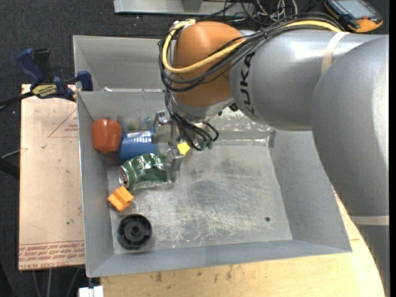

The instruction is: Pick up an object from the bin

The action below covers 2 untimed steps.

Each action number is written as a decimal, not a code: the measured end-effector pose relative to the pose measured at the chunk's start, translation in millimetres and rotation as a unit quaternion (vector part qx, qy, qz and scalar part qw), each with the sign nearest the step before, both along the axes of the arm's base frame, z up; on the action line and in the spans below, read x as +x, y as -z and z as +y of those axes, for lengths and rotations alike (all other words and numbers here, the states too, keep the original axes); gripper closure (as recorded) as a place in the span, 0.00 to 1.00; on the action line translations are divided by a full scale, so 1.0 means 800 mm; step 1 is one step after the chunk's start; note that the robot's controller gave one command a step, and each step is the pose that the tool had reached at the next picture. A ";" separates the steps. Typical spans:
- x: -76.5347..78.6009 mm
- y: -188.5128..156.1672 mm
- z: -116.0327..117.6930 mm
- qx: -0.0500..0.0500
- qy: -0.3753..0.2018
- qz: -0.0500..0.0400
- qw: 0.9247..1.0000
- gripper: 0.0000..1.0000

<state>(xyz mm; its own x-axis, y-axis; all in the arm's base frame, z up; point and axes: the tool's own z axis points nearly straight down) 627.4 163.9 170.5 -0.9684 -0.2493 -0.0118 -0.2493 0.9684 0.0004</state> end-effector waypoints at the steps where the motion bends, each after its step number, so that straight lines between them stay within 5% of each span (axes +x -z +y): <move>1: -0.025 0.108 -0.018 0.000 -0.024 0.003 1.000 1.00; 2: -0.025 0.108 -0.018 0.000 -0.024 0.003 1.000 1.00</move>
Offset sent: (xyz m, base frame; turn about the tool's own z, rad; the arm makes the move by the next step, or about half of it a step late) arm 0.0000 0.0000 0.0000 0.0000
